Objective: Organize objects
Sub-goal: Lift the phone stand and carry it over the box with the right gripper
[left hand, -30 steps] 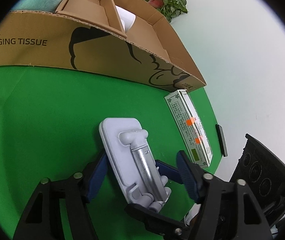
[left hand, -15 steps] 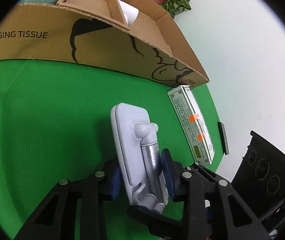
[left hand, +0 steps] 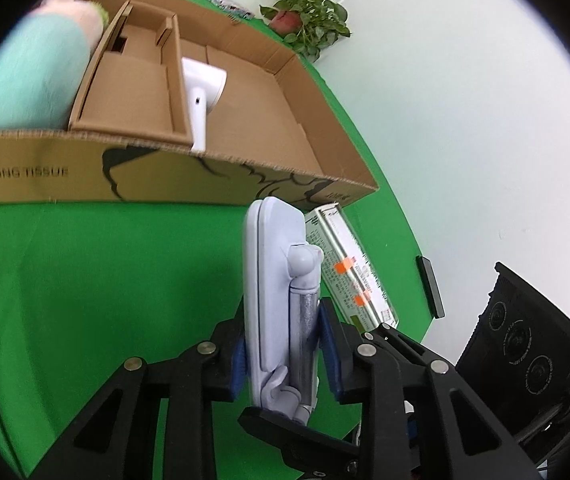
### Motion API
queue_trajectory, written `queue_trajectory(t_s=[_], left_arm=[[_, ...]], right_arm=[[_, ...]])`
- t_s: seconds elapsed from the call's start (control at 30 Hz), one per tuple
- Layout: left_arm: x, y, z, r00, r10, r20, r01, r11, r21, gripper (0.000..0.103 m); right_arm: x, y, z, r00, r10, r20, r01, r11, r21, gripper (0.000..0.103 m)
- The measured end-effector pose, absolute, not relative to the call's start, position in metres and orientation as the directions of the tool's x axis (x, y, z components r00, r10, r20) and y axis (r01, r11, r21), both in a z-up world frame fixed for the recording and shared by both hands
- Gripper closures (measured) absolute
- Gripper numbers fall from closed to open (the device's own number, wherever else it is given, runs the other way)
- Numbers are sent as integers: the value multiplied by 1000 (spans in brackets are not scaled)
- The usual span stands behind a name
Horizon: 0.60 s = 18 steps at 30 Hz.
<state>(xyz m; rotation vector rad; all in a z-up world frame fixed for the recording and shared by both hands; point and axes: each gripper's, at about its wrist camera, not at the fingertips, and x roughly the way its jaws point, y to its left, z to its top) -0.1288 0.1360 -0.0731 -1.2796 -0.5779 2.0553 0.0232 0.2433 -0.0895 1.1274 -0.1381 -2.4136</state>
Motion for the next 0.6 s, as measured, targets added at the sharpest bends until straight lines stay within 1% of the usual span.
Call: queue_trajectory(t_s=[0.3,0.6], left_arm=[[-151,155,-34,-357,721,-595,-358,-693,-625,75],[-174,165,27,-421,703,-574,-430,-711,-556,76]], right_arm=[[4,252,-51,-625,-430,-651,364,-899,244,37],[-28,260,3,-690,-430,-583,372,-901,224,38]])
